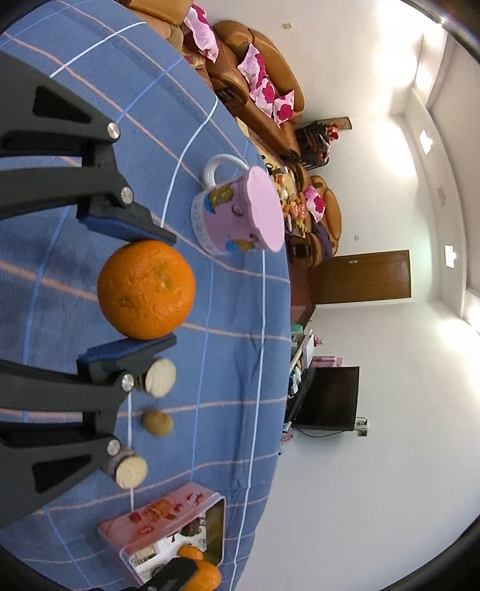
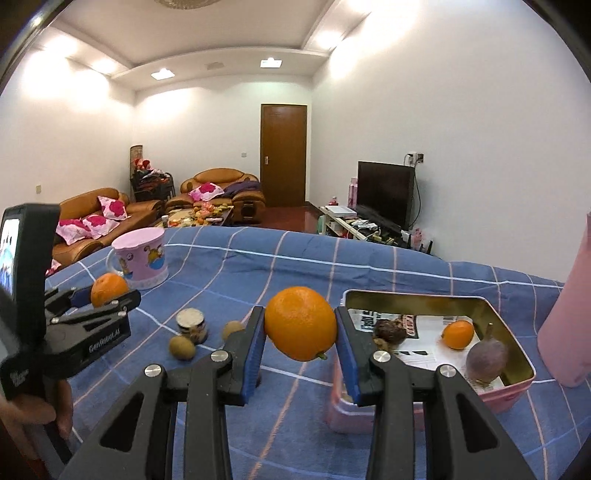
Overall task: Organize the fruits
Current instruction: 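Carry both oranges into the tin box and open both grippers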
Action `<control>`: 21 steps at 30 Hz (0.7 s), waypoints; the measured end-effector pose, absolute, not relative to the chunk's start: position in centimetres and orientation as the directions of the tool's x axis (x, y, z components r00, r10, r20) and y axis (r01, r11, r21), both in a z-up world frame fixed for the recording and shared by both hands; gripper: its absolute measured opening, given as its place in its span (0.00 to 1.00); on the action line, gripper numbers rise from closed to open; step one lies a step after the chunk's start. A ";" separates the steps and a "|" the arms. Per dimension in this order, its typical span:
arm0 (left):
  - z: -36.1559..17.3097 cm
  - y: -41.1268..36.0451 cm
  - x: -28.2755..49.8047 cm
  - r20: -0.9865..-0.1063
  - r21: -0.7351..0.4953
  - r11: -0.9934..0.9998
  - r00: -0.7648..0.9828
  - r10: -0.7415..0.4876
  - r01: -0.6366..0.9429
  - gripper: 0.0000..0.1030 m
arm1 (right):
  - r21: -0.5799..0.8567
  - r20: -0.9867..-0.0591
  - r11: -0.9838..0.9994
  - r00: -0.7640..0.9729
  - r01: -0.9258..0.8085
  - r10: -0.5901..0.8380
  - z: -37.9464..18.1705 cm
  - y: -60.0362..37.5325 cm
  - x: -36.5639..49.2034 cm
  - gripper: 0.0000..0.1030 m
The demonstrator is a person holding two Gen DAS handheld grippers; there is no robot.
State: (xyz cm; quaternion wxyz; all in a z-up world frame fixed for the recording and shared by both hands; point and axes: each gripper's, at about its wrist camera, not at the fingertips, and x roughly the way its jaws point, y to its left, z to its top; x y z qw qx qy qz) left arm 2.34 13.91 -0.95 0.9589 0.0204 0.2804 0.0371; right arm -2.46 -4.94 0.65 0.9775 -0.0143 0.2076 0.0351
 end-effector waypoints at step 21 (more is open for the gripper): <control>-0.4 4.5 1.5 -0.516 0.049 0.995 0.855 -0.045 0.083 0.47 | -0.007 -0.411 0.999 0.911 0.041 -0.041 0.8 -13.6 -2.8 0.38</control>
